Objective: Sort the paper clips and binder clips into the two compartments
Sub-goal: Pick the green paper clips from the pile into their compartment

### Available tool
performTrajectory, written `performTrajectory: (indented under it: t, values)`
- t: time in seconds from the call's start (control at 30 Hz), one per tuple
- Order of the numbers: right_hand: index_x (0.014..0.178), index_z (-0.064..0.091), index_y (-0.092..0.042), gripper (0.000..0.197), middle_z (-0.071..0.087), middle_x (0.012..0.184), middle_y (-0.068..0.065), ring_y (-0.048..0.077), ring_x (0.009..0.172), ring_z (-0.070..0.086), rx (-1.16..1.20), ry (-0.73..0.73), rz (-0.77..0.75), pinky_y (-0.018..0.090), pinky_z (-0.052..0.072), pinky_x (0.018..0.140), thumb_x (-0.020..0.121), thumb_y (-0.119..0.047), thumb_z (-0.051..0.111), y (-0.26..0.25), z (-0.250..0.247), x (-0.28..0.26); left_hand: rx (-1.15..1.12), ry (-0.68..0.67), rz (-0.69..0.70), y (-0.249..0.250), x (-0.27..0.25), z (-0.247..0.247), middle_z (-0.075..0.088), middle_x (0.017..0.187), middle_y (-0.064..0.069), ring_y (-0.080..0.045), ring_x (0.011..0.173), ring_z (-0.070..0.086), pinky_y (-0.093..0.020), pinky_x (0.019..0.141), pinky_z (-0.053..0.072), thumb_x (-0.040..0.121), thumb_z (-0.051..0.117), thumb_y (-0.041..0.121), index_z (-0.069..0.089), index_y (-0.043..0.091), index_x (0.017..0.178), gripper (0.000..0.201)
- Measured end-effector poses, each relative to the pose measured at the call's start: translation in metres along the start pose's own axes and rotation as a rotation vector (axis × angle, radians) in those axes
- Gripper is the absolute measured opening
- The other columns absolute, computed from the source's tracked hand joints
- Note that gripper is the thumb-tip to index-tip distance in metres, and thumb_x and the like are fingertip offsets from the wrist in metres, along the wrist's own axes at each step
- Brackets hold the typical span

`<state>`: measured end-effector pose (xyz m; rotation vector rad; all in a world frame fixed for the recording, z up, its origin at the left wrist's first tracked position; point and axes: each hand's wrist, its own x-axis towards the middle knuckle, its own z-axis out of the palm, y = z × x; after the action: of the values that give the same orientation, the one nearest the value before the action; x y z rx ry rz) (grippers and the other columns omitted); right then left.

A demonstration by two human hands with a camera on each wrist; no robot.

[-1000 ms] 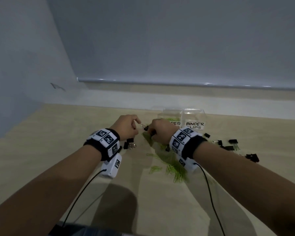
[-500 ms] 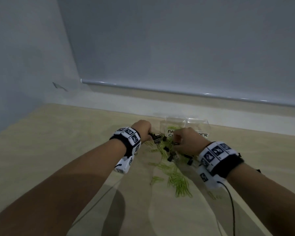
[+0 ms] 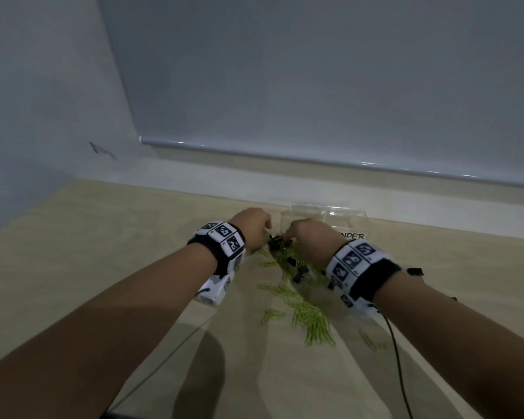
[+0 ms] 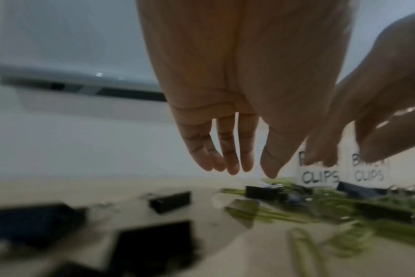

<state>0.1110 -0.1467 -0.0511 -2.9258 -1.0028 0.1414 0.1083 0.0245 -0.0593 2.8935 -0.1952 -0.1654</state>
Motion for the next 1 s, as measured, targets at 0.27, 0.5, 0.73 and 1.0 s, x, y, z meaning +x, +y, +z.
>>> performTrajectory:
  t: [0.27, 0.5, 0.73, 1.0]
  values:
    - [0.108, 0.068, -0.008, 0.029, 0.062, 0.107, 0.010, 0.027, 0.096, 0.061, -0.061, -0.081, -0.039, 0.032, 0.051, 0.078, 0.084, 0.000, 0.053, -0.003, 0.012, 0.005, -0.073, -0.045, 0.013, 0.015, 0.000, 0.012, 0.071, 0.103, -0.013, -0.030, 0.095, 0.065, -0.032, 0.080, 0.050, 0.086, 0.065, 0.018, 0.073, 0.007, 0.102, 0.021]
    - [0.091, 0.074, -0.011, 0.013, 0.069, 0.098, 0.003, 0.012, 0.084, 0.059, 0.188, -0.060, -0.016, 0.020, 0.047, 0.076, 0.083, -0.006, 0.064, 0.016, 0.014, -0.021, -0.204, -0.088, 0.082, 0.006, -0.026, 0.016, 0.068, 0.096, -0.004, -0.018, 0.086, 0.061, -0.025, 0.072, 0.046, 0.079, 0.077, 0.021, 0.069, 0.006, 0.098, 0.025]
    - [0.076, 0.068, -0.014, 0.008, 0.071, 0.081, 0.005, 0.020, 0.074, 0.068, 0.779, 0.213, 0.138, 0.039, 0.059, 0.074, 0.078, -0.007, 0.073, 0.037, 0.007, -0.036, -0.374, 0.093, 0.000, -0.019, -0.034, -0.007, 0.067, 0.097, -0.003, -0.013, 0.082, 0.059, -0.023, 0.075, 0.043, 0.086, 0.068, 0.019, 0.067, 0.008, 0.094, 0.014]
    - [0.079, 0.065, -0.003, 0.005, 0.071, 0.079, 0.014, 0.021, 0.070, 0.068, 0.812, 0.318, 0.398, 0.035, 0.059, 0.073, 0.084, -0.004, 0.063, 0.097, -0.007, -0.069, -0.032, 0.040, -0.064, -0.034, -0.044, -0.010, 0.060, 0.121, -0.008, -0.024, 0.109, 0.057, -0.030, 0.089, 0.044, 0.089, 0.057, 0.012, 0.064, 0.010, 0.114, 0.026]
